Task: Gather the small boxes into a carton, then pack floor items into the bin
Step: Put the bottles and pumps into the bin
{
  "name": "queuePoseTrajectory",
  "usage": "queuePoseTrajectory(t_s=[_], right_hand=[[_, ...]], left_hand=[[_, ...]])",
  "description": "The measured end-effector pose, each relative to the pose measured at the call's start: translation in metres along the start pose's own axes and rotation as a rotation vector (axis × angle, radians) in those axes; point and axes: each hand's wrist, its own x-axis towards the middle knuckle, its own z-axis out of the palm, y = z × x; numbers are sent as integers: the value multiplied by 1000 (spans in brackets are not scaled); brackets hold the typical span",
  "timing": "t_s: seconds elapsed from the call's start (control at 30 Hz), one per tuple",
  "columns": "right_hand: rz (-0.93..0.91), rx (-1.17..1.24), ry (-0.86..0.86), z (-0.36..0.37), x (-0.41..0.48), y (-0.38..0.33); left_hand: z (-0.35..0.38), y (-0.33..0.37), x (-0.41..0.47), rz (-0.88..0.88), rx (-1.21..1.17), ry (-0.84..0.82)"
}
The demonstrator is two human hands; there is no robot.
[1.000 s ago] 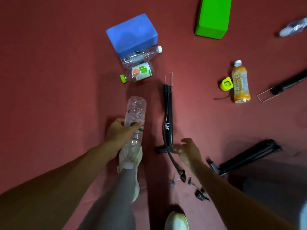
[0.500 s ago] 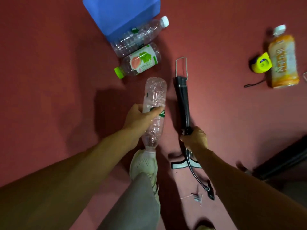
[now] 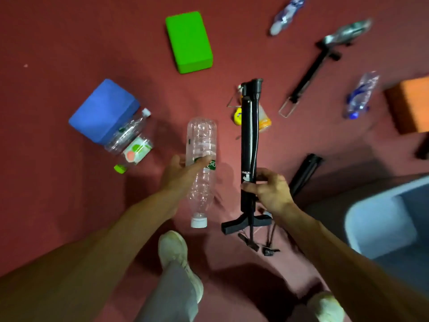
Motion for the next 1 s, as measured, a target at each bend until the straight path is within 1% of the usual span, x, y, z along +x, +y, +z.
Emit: queuePoseTrajectory(t_s=[0.13,0.27,0.37,0.5,0.63,0.8,0.9,1.0], right_hand=[[-10,210,62,-106,-35,6],[-10,393,136,-217,-72,33],[41,518,202,-291,-87,70],[127,589,360,-363,-87,146],[240,554,466,-395,-63,235],[372,526,499,-392,-12,325],[442,519,507,-383,20,369],[533,489,493,-371,48,410]], left_hand=[[79,46,-47,88,96,-72],[174,69,-97,172,241,-162],[248,74,-127,208,356,-228],[342,61,-150,209,481,-331],[419,25,-143,232,685,-401],[485,-31,-108,344,975,-417],[510,-69,-83,333,1029,-419],[524,-111,-63,319,1047,-334]])
